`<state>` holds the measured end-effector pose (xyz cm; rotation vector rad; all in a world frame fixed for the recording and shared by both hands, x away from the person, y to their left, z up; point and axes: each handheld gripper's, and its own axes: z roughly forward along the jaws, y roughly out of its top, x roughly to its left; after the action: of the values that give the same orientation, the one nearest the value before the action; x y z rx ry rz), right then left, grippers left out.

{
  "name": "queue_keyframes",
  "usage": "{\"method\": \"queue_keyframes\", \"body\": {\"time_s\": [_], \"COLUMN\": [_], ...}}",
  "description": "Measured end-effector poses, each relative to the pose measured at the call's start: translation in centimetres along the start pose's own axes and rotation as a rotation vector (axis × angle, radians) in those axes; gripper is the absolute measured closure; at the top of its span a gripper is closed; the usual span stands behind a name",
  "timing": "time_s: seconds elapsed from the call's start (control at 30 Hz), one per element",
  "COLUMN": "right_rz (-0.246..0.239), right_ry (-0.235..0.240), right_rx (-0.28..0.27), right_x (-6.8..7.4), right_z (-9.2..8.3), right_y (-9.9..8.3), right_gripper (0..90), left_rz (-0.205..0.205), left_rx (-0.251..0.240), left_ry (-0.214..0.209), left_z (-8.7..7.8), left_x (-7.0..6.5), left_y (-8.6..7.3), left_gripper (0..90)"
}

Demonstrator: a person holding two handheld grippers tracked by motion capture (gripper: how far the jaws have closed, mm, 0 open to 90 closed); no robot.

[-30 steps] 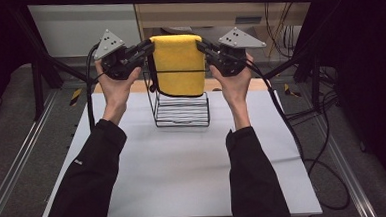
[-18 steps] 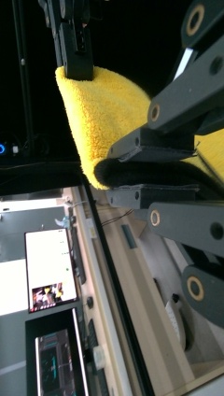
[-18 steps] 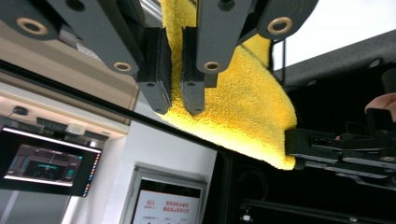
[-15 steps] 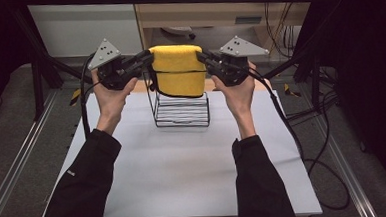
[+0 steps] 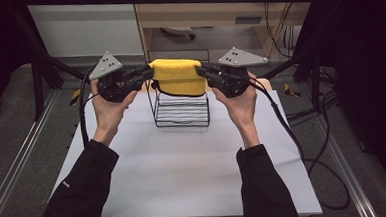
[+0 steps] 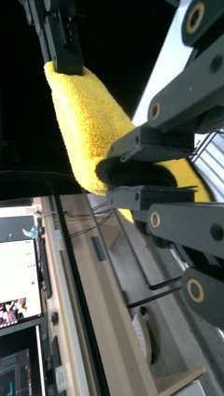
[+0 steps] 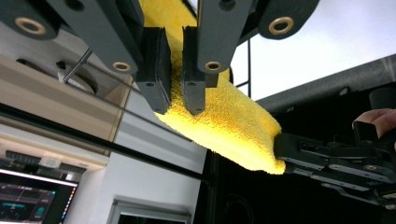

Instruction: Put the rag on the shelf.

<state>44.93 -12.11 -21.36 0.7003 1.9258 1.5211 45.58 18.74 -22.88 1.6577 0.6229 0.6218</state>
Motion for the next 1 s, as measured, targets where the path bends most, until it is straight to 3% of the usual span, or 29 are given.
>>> {"method": "queue_keyframes", "body": {"time_s": [0.3,0.73,1.0], "right_rz": [0.012,0.022,0.032], "right_ry": [0.027,0.028,0.027], "right_rx": [0.058,0.12,0.112], "right_x": [0.5,0.5,0.4], "right_z": [-0.3,0.8,1.3], "right_y": [-1.4,-4.3,-5.5], "right_gripper": [82.7,82.4,82.3], "left_rz": [0.004,0.018,-0.003], "left_rx": [0.066,0.141,0.139], "left_ry": [-0.005,0.005,-0.009], "left_z": [-0.3,1.1,1.1], "left_x": [-0.8,-1.1,-0.8], "left_y": [-1.3,-3.4,-3.8], "left_gripper": [75.4,72.6,70.1]}}
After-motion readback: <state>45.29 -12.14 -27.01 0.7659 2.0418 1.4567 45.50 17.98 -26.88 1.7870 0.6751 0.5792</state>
